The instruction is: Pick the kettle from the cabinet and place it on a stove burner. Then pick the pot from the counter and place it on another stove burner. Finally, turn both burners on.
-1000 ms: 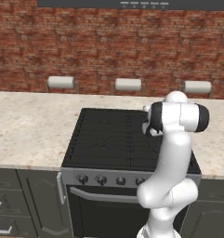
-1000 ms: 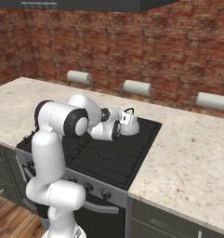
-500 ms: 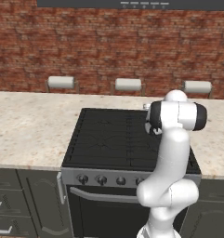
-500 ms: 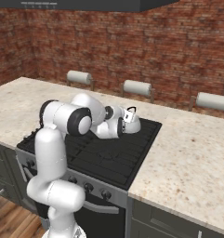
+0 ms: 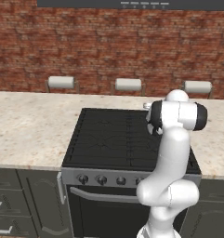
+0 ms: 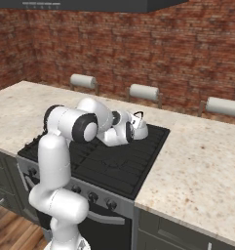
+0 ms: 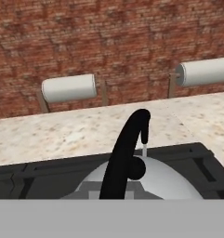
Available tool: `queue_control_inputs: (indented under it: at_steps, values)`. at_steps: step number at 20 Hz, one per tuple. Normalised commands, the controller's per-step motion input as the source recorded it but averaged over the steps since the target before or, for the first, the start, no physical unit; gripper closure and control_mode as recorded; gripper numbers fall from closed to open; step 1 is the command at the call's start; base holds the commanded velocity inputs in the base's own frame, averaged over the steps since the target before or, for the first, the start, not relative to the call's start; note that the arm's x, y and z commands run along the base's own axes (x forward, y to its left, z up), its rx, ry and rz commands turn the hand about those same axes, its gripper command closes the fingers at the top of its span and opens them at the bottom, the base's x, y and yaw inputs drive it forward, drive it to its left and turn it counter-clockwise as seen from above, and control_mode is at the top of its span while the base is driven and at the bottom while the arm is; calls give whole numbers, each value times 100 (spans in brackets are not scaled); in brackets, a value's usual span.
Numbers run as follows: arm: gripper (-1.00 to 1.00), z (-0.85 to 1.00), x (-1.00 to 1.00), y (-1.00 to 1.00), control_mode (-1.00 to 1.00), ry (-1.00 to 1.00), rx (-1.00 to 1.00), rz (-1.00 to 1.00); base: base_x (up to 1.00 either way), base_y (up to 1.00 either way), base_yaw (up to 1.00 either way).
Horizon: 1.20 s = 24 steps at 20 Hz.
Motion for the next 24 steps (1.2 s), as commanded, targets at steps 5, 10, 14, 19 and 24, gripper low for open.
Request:
queue_control_inputs:
  at_steps: [5,10,14,19,24]
  values:
    - [-100,-19,11,0,-100,0,3,0,0,0,0]
    - [-100,-17,5,0,-100,0,3,0,0,0,0]
    - [-100,-17,0,0,-100,-2,3,0,0,0,0]
    - [-100,-12,-3,-9,-100,-6,1,0,0,0,0]
    - [-100,-1,-17,-1,-100,-8,0,0,0,0,0]
